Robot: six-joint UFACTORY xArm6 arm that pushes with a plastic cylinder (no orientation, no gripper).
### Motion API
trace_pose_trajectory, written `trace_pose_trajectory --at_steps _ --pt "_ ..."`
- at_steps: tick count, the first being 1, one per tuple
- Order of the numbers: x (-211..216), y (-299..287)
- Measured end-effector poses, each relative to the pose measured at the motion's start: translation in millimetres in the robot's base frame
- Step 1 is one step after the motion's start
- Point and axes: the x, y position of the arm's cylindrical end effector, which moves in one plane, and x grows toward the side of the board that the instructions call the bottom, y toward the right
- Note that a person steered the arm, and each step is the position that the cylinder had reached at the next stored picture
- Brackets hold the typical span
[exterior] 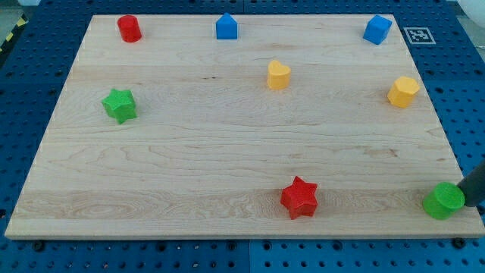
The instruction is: Push the green circle a bit up
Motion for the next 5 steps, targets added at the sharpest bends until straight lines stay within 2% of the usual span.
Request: trace_pose_trajectory --at_steps 2,3,4,5 --pt "10 0" --pt "31 -14" --pt "32 -29" --pt "2 -39"
